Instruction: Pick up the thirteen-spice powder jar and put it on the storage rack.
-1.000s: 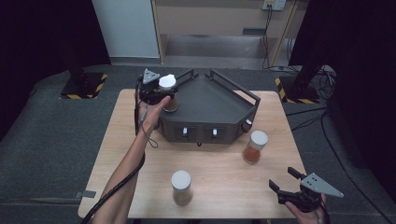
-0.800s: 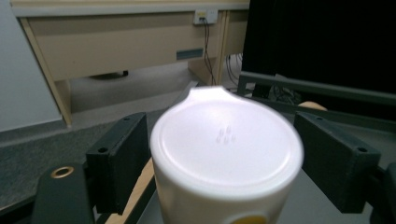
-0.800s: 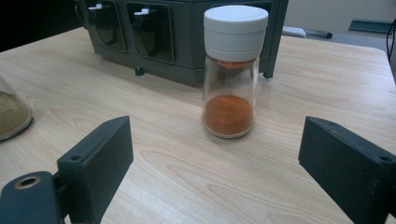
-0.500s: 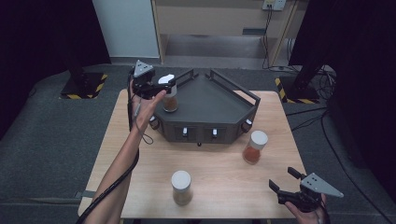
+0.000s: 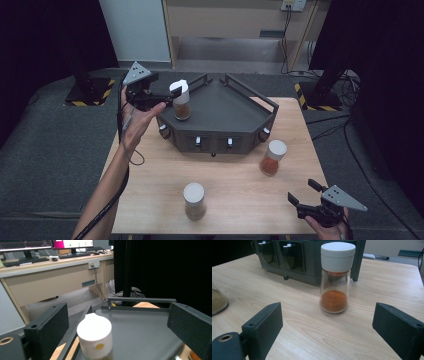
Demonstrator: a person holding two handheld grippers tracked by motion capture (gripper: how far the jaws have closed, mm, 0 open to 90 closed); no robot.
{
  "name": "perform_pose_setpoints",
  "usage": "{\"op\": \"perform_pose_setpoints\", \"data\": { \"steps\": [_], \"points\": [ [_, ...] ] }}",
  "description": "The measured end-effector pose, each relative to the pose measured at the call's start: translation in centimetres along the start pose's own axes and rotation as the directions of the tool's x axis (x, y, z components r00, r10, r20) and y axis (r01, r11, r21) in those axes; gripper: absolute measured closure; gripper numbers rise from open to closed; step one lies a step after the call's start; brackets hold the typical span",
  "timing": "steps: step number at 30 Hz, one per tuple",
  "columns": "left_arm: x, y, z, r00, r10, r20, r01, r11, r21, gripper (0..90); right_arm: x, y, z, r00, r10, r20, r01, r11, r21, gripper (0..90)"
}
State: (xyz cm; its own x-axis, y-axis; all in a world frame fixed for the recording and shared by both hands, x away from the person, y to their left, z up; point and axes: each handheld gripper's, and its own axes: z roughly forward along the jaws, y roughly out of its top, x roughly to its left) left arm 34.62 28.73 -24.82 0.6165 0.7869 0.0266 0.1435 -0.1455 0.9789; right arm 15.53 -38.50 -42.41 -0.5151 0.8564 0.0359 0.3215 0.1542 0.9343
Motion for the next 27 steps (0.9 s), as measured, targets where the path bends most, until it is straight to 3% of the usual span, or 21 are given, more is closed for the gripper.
{"op": "perform_pose_setpoints", "data": {
  "steps": [5, 12, 14, 19, 20, 24, 27],
  "points": [
    [-0.2, -0.5, -2.0, 0.9997, 0.009, 0.021, -0.009, 1.0, -0.004, 1.6, 0.0, 0.0, 0.0, 1.0, -0.001, -0.004, 0.001, 1.0, 0.001, 9.3],
    [-0.2, -2.7, -4.7, 0.9987, -0.007, 0.05, 0.009, 0.9992, -0.039, 1.6, -0.1, 0.0, 0.1, 1.0, -0.002, -0.009, 0.002, 1.0, 0.002, 9.2],
    [-0.3, -3.3, -5.5, 0.9984, 0.005, 0.056, -0.002, 0.999, -0.044, 1.7, -0.1, 0.0, 0.1, 0.9999, -0.001, -0.01, 0.001, 1.0, 0.001, 9.2],
    [-0.7, -5.4, -7.4, 0.9978, 0.01, 0.065, -0.007, 0.999, -0.045, 1.9, 0.0, 0.1, 0.1, 0.9999, -0.004, -0.009, 0.004, 1.0, 0.007, 9.3],
    [-0.5, -6.4, -8.0, 0.9967, 0.0, 0.081, 0.004, 0.9989, -0.046, 2.5, 0.0, 0.1, 0.1, 1.0, -0.003, -0.009, 0.003, 1.0, 0.008, 9.3],
    [-0.5, -7.7, -8.8, 0.9968, 0.007, 0.08, -0.004, 0.9991, -0.042, 2.5, 0.0, 0.1, 0.2, 0.9999, -0.005, -0.01, 0.005, 1.0, 0.009, 9.3],
    [-0.4, -9.7, -9.7, 0.9956, -0.005, 0.094, 0.009, 0.9988, -0.048, 2.5, 0.0, 0.1, 0.2, 0.9999, -0.003, -0.01, 0.003, 1.0, 0.009, 9.3]
  ]
}}
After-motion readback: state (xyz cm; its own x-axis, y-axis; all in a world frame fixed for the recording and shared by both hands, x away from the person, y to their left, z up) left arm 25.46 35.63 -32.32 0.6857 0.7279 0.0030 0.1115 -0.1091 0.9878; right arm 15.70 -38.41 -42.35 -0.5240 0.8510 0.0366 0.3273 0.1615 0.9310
